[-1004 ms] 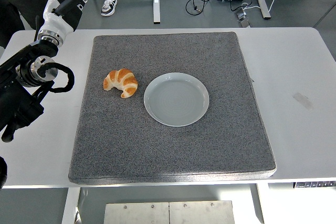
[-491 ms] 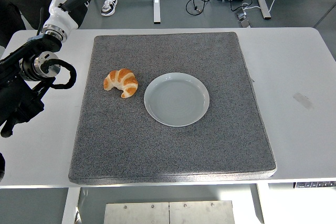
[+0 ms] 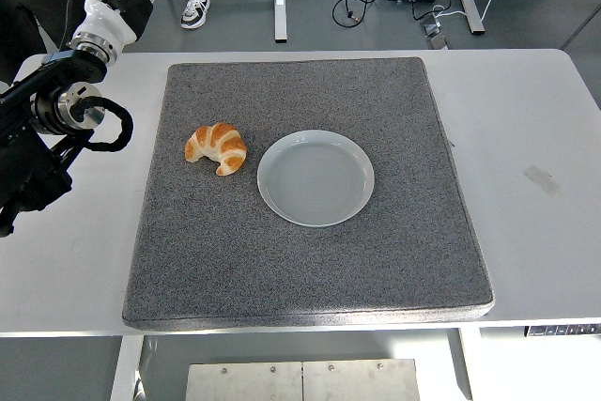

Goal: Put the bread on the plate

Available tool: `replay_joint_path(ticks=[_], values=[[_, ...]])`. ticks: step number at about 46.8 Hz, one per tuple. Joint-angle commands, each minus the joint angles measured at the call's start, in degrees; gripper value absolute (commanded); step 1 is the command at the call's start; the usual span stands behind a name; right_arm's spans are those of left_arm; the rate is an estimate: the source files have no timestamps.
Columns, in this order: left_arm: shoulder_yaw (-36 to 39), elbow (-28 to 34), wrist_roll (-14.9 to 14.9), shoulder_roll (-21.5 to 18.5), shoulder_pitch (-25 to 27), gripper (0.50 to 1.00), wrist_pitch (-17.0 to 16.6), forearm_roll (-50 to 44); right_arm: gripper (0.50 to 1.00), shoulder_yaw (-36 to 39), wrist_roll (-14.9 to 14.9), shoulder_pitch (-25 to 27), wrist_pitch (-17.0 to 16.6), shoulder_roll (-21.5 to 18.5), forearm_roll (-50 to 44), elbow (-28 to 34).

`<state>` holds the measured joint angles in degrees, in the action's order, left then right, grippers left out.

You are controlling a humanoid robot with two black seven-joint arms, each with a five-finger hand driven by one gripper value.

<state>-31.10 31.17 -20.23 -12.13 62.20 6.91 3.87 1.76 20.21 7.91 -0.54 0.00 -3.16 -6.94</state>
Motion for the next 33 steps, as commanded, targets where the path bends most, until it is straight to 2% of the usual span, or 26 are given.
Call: replay_joint_path(ticks=[1,5,8,13,19,24,33], values=[[6.12,0.03,0.01,0.00,1.60,0.984,-1.19,1.74,1.000,0.00,0.00,0.00,0.01,0.00,0.00,0.00],[12.72,1.34,-0.69,-0.35,2.83,0.980,-3.47,5.61,1.000,0.00,0.00,0.00,0.01,0.00,0.00,0.00],[14.48,4.06,-0.69,-1.14,2.92,0.978,-5.75,9.47,1.000,0.00,0.00,0.00,0.01,0.00,0.00,0.00],[15.10,11.88,-0.60,-5.00,3.19,0.978,-8.57,16.24,1.000,0.00,0.00,0.00,0.01,0.00,0.00,0.00],[16.15,18.48,-0.34,-9.57,4.33,0.981,-7.96,18.89,1.000,0.00,0.00,0.00,0.01,0.00,0.00,0.00],[22.74,22.08,-0.78,-13.96,6.43,0.984,-4.71,19.76,1.000,0.00,0.00,0.00,0.01,0.00,0.00,0.00],[29.60,23.32,-0.86,-18.98,12.41,0.983,-3.13,28.81,1.000,0.00,0.00,0.00,-0.08,0.00,0.00,0.00]])
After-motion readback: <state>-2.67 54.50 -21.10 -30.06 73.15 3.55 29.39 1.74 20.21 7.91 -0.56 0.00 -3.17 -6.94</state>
